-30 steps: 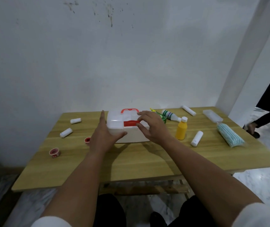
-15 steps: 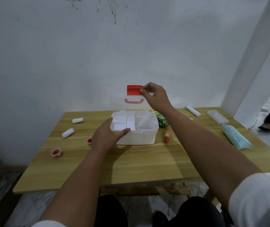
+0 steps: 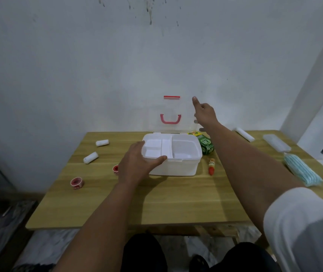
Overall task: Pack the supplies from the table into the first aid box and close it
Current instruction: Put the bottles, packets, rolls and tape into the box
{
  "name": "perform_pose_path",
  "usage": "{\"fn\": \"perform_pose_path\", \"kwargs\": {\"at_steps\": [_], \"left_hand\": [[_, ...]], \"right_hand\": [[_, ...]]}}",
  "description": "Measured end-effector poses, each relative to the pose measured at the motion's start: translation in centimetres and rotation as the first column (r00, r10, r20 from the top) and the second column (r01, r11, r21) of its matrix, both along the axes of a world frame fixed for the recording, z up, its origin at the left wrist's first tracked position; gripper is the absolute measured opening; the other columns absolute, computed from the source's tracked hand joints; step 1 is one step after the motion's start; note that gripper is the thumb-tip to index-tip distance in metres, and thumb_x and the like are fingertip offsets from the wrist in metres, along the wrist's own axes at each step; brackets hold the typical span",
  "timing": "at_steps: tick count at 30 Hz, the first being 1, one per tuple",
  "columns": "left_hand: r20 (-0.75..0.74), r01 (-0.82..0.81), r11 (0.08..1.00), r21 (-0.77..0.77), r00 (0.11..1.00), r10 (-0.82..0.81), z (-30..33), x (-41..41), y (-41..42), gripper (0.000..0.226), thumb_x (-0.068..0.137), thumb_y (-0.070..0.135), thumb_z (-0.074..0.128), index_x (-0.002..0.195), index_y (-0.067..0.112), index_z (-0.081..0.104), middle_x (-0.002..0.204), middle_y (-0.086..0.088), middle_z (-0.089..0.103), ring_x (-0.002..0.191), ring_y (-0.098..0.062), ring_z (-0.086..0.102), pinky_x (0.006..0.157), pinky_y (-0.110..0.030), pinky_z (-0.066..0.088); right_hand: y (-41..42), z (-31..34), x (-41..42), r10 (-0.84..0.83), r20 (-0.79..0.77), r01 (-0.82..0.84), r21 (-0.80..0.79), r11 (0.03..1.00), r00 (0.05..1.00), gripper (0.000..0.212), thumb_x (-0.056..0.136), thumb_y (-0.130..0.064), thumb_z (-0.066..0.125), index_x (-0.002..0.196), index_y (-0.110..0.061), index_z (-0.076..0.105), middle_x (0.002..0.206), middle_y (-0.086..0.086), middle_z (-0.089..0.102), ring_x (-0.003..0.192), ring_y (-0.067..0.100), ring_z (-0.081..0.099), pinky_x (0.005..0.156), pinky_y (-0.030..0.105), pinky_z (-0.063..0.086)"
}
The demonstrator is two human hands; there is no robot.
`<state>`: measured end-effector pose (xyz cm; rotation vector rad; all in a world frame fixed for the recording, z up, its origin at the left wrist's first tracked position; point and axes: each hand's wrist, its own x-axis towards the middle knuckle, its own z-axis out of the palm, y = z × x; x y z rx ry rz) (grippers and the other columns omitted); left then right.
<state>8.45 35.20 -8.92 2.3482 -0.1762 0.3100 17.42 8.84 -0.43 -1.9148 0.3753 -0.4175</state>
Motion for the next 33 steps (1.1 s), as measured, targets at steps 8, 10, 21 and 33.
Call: {"fn": "perform_pose_path", "kwargs": {"at_steps": [8,10,21,33], "left_hand": [[-0.038,0.104,0.993,-0.054,0.994,-0.106,0.4,0.3,0.2,0.089,0.059,0.073,0.078,0.137,0.054,0.039,0.125,0.027,0.058,0.115,-0.008,0.056,0.081,-0.036,0.054],[-0.028,0.107,0.993,-0.054,0.994,-0.109,0.4,0.3,0.2,0.088,0.060,0.071,0.078,0.137,0.053,0.041,0.125,0.028,0.058,0.115,-0.007,0.055,0.081,-0.035,0.054],[-0.026,0.136,0.990,-0.036,0.990,-0.137,0.2,1.7,0.5,0.105,0.054,0.091,0.069,0.143,0.044,0.040,0.136,0.017,0.058,0.121,-0.014,0.055,0.089,-0.042,0.056],[-0.018,0.118,0.992,-0.048,0.993,-0.119,0.2,2.1,0.1,0.099,0.069,0.065,0.082,0.152,0.029,0.041,0.147,0.005,0.053,0.132,-0.022,0.048,0.088,-0.030,0.039]], "right_hand": [[-1.0,-3.5,-0.1,0.147,-0.192,-0.076,0.337,0.939,0.970,0.054,0.099,-0.048,0.061,0.143,-0.018,0.052,0.125,0.009,0.062,0.103,0.028,0.065,0.090,0.047,0.054],[-0.8,-3.8,0.0,0.134,-0.192,-0.070,0.309,0.949,0.972,0.052,0.099,-0.048,0.061,0.140,-0.018,0.053,0.124,0.009,0.063,0.108,0.029,0.065,0.093,0.049,0.054],[-3.9,-4.1,-0.4,-0.071,-0.230,-0.055,-0.500,0.864,0.971,0.043,0.092,-0.019,0.064,0.134,-0.010,0.063,0.134,0.008,0.064,0.121,0.029,0.062,0.100,0.038,0.052],[-3.8,-4.9,-2.9,-0.193,-0.557,-0.297,-0.667,0.683,0.808,0.038,0.078,-0.019,0.081,0.103,-0.012,0.054,0.089,0.005,0.059,0.090,0.025,0.063,0.069,0.035,0.053]]}}
